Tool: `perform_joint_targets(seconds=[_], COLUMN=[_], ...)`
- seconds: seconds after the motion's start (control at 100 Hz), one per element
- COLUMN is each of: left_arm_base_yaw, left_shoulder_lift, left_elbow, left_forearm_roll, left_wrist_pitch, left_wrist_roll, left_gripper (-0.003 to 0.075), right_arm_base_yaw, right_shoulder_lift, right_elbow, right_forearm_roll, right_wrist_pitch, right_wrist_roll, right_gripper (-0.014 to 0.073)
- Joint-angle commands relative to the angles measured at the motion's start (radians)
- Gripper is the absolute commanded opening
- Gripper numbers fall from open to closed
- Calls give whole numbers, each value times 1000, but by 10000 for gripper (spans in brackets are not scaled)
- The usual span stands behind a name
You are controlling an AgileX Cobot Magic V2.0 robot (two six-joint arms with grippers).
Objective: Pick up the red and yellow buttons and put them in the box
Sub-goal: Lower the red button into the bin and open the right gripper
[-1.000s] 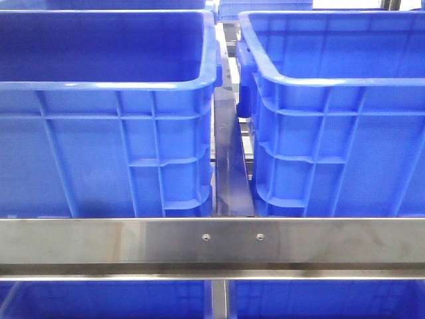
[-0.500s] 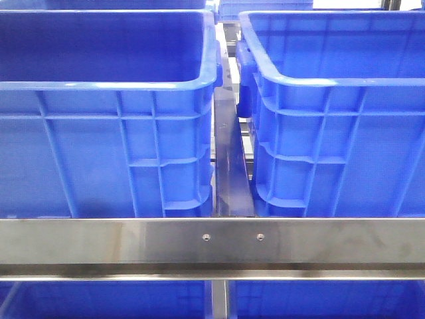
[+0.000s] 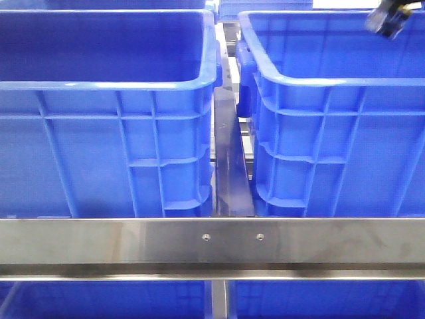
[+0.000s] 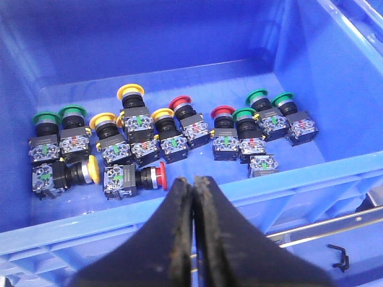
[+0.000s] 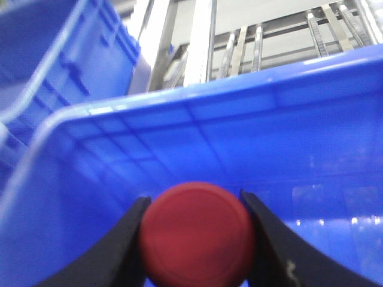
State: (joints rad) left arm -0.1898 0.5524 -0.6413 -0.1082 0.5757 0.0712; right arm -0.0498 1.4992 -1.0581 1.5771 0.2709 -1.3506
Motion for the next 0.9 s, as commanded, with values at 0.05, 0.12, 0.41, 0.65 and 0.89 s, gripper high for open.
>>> perform_joint_targets(seconds=[0.05, 0.12, 0.41, 0.65, 0.89], left_arm_base_yaw=[4, 4, 4, 4, 4], left_shoulder_lift=[1, 1, 1, 3, 3], left_elbow=[-28, -28, -28, -28, -28], left_forearm_roll=[-13, -13, -13, -13, -13], left_wrist_pitch=[-79, -79, -85, -85, -85], left_wrist_roll=[-8, -8, -8, -8, -8], left_gripper=[-19, -19, -19, -19, -19], right_arm_base_yaw=[49, 75, 110, 110, 110], right_shoulder_lift=[49, 86, 222, 299, 362], right_elbow=[-87, -107, -190, -244, -282], right_forearm_roll=[29, 29, 31, 31, 30], right_wrist_pitch=[-56, -112, -187, -210, -221], right_wrist_roll=[-138, -176, -212, -212, -212], right_gripper=[103, 103, 103, 103, 103])
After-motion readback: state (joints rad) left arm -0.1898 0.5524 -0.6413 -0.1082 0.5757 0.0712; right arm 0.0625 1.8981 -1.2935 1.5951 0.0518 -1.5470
